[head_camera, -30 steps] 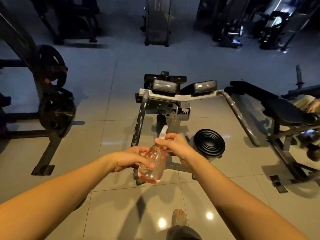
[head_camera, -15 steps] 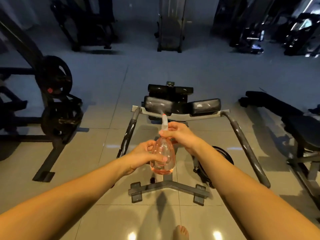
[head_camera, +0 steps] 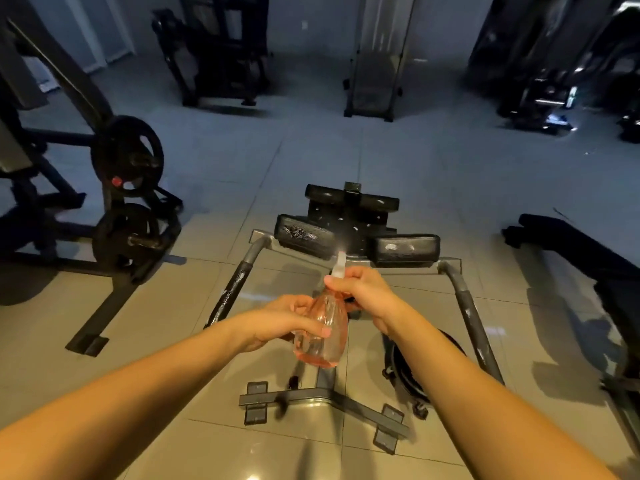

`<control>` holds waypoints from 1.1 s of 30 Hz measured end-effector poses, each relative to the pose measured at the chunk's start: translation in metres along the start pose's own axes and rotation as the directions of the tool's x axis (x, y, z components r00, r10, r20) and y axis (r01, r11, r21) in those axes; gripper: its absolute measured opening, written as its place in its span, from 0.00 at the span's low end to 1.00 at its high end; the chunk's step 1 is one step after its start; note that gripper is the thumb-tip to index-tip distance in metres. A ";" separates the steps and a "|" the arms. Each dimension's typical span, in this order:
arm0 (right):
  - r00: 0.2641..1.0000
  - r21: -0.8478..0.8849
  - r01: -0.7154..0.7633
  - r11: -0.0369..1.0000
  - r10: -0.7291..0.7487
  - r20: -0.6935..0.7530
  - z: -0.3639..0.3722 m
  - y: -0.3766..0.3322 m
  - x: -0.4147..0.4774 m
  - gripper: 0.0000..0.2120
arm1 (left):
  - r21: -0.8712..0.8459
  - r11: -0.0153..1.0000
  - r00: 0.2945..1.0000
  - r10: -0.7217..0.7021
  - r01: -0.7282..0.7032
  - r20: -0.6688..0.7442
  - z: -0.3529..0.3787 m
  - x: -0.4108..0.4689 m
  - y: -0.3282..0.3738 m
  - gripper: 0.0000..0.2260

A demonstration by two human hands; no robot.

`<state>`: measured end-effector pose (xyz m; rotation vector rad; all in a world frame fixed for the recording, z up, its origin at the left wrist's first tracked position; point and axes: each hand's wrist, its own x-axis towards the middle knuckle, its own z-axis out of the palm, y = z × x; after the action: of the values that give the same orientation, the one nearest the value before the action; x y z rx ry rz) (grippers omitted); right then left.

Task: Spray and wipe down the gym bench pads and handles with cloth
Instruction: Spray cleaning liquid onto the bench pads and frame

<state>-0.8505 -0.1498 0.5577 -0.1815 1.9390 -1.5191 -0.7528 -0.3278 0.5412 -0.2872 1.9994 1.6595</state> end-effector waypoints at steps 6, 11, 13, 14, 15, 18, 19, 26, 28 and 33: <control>0.993 0.060 -0.021 0.998 0.028 -0.118 -0.027 0.006 -0.023 0.18 | 0.087 0.996 0.996 0.027 -0.034 0.083 0.020 0.014 0.022 0.26; 0.973 0.067 -0.007 0.998 0.022 -0.228 -0.041 0.007 -0.044 0.20 | 0.115 0.991 0.981 0.043 -0.066 0.189 0.031 0.017 0.040 0.20; 0.967 0.085 -0.007 0.996 0.028 -0.252 -0.045 0.007 -0.052 0.20 | 0.122 0.989 0.973 0.053 -0.082 0.225 0.036 0.018 0.044 0.19; 0.964 0.092 -0.009 0.996 0.033 -0.262 -0.047 0.008 -0.057 0.19 | 0.126 0.988 0.970 0.055 -0.087 0.237 0.038 0.019 0.045 0.19; 0.963 0.097 -0.009 0.995 0.035 -0.267 -0.047 0.008 -0.062 0.18 | 0.132 0.987 0.968 0.056 -0.091 0.245 0.040 0.020 0.045 0.19; 0.953 0.107 0.013 0.994 0.021 -0.303 -0.048 0.011 -0.075 0.16 | 0.150 0.982 0.957 0.068 -0.114 0.283 0.045 0.025 0.044 0.24; 0.945 0.107 0.023 0.994 0.014 -0.326 -0.049 0.013 -0.078 0.16 | 0.150 0.981 0.952 0.074 -0.123 0.298 0.048 0.027 0.043 0.26; 0.930 0.100 0.045 0.994 -0.005 -0.367 -0.057 0.027 -0.106 0.18 | 0.161 0.974 0.934 0.097 -0.160 0.343 0.073 0.027 0.042 0.28; 0.926 0.106 0.052 0.993 -0.008 -0.377 -0.062 0.033 -0.114 0.18 | 0.164 0.973 0.930 0.093 -0.160 0.356 0.082 0.025 0.043 0.27; 0.940 0.134 0.042 0.990 0.006 -0.342 -0.078 0.053 -0.135 0.19 | 0.180 0.973 0.932 0.075 -0.147 0.355 0.110 0.021 0.039 0.25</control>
<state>-0.7756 -0.0042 0.5727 0.1363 2.0857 -1.7862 -0.7616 -0.2101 0.5513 0.1873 1.9193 1.4355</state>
